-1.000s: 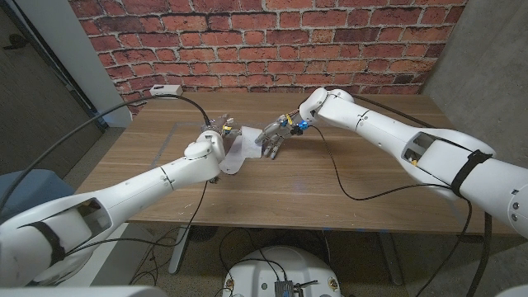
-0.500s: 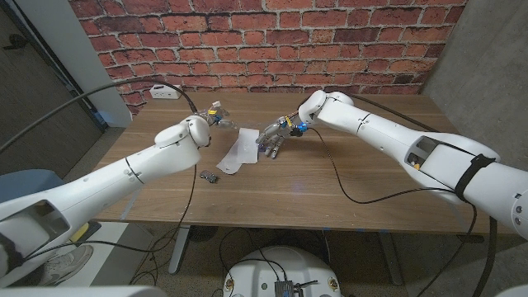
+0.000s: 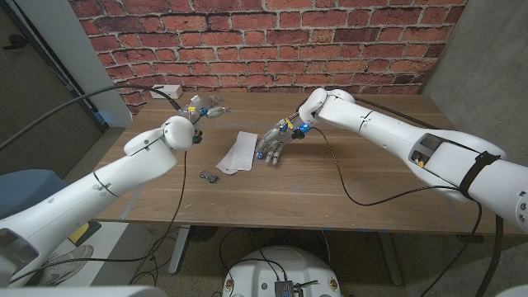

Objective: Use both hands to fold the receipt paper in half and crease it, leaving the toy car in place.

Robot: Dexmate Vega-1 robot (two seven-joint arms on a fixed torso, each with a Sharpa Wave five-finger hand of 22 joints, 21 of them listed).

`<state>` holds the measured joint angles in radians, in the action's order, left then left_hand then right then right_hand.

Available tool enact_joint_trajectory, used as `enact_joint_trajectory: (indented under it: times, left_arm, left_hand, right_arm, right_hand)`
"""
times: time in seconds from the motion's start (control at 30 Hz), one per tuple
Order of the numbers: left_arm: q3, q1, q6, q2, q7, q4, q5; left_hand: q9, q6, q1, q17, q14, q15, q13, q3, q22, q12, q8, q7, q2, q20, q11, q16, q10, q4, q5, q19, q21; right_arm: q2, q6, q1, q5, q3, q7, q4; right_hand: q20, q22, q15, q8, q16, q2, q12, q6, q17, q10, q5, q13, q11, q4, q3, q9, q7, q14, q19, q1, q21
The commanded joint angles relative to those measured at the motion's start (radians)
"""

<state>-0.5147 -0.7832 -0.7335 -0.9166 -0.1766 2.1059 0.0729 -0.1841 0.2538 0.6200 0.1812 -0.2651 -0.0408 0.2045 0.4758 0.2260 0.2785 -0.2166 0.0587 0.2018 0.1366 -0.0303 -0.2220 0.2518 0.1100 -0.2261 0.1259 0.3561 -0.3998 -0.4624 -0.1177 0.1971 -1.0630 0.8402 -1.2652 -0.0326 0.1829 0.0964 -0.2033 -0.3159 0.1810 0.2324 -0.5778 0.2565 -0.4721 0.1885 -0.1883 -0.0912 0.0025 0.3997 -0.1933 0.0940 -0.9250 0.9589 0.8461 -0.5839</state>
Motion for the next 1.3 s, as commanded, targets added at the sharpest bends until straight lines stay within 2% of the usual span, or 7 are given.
enact_joint_trajectory:
  times: [0.03, 0.17, 0.43, 0.6, 0.8, 1.07, 1.3]
  left_arm:
    - [-0.050, 0.066, 0.148, 0.045, 0.020, -0.155, 0.010]
    - [-0.097, 0.119, 0.180, 0.060, 0.076, -0.220, 0.026]
    - [-0.116, 0.184, 0.315, 0.088, 0.185, -0.350, -0.023]
    - [-0.106, 0.210, 0.410, 0.106, 0.244, -0.426, -0.076]
    - [-0.124, 0.241, 0.429, 0.114, 0.293, -0.451, -0.075]
    - [-0.124, 0.254, 0.457, 0.121, 0.340, -0.475, -0.106]
    - [-0.167, 0.308, 0.409, 0.135, 0.436, -0.491, -0.107]
  left_hand:
    - [-0.005, 0.018, 0.058, 0.008, -0.020, -0.005, 0.005, 0.118, 0.011, -0.001, 0.010, 0.001, 0.022, 0.004, 0.002, 0.000, 0.022, -0.019, -0.021, 0.022, 0.022]
    - [-0.006, 0.024, 0.088, 0.006, -0.037, -0.022, 0.006, 0.169, 0.014, 0.000, 0.012, 0.010, 0.004, -0.007, -0.011, 0.000, 0.040, -0.020, -0.023, 0.035, 0.036]
    - [-0.005, 0.084, -0.047, 0.003, -0.062, -0.031, 0.006, 0.055, 0.016, -0.002, 0.006, 0.013, -0.098, -0.031, -0.013, 0.007, 0.087, -0.045, 0.035, 0.040, 0.054]
    - [-0.005, 0.111, -0.111, 0.007, -0.074, -0.006, 0.006, 0.043, 0.016, 0.001, 0.004, -0.016, -0.057, -0.017, -0.004, 0.006, 0.117, -0.090, 0.043, 0.028, 0.055]
    - [-0.005, 0.122, -0.158, 0.008, -0.060, -0.002, 0.005, 0.041, 0.016, -0.002, 0.008, -0.020, -0.029, -0.001, 0.000, 0.016, 0.130, -0.128, 0.049, -0.004, 0.047]
    - [-0.006, 0.118, -0.201, 0.008, -0.044, 0.010, 0.005, 0.056, 0.017, -0.017, 0.016, -0.032, -0.005, 0.006, 0.022, 0.023, 0.113, -0.179, 0.050, -0.017, 0.047]
    - [-0.002, 0.126, -0.223, -0.005, 0.078, 0.014, -0.002, 0.124, 0.010, -0.037, 0.022, 0.005, -0.015, 0.016, -0.053, 0.053, 0.123, -0.195, 0.044, -0.130, 0.010]
  right_arm:
    - [-0.166, 0.212, -0.216, 0.025, 0.165, -0.239, -0.293]
    - [-0.245, 0.404, -0.378, -0.049, 0.249, -0.467, -0.434]
    - [-0.291, 0.738, -0.555, -0.252, 0.304, -0.692, -0.480]
    - [-0.279, 0.803, -0.575, -0.369, 0.286, -0.701, -0.446]
    - [-0.251, 0.860, -0.572, -0.491, 0.257, -0.708, -0.388]
    - [-0.213, 0.920, -0.573, -0.632, 0.231, -0.763, -0.324]
    - [-0.175, 0.820, -0.566, -0.695, 0.208, -0.734, -0.300]
  right_hand:
    - [0.036, -0.001, -0.047, 0.000, 0.076, 0.007, -0.024, -0.035, -0.009, 0.011, -0.003, -0.005, 0.007, -0.014, 0.045, -0.004, -0.008, 0.125, -0.124, 0.036, 0.043]
    - [0.082, 0.000, -0.094, -0.014, 0.096, 0.008, -0.024, -0.103, 0.012, -0.005, -0.004, -0.006, 0.028, -0.029, 0.058, -0.005, -0.033, 0.214, -0.210, 0.056, 0.071]
    - [0.086, 0.000, -0.058, -0.012, 0.092, 0.003, 0.001, -0.167, 0.053, -0.135, -0.006, -0.008, 0.043, -0.041, 0.058, 0.000, -0.073, 0.314, -0.301, 0.068, 0.103]
    - [0.071, -0.001, -0.045, -0.007, 0.102, 0.001, 0.002, -0.171, 0.044, -0.164, -0.008, -0.009, 0.041, -0.018, 0.055, -0.001, -0.089, 0.332, -0.328, 0.039, 0.114]
    - [0.050, -0.008, -0.018, 0.012, 0.143, -0.004, -0.032, -0.138, -0.004, -0.133, -0.003, -0.008, 0.057, 0.061, 0.040, -0.003, -0.107, 0.487, -0.455, -0.068, 0.182]
    - [0.048, -0.009, -0.028, 0.022, 0.139, -0.011, -0.046, -0.091, -0.028, -0.084, 0.004, -0.008, 0.061, 0.133, 0.004, -0.002, -0.110, 0.564, -0.512, -0.176, 0.226]
    - [0.047, -0.010, -0.033, 0.025, 0.142, -0.015, -0.056, -0.048, -0.045, -0.022, 0.013, -0.008, 0.068, 0.140, 0.000, 0.000, -0.112, 0.621, -0.559, -0.211, 0.260]
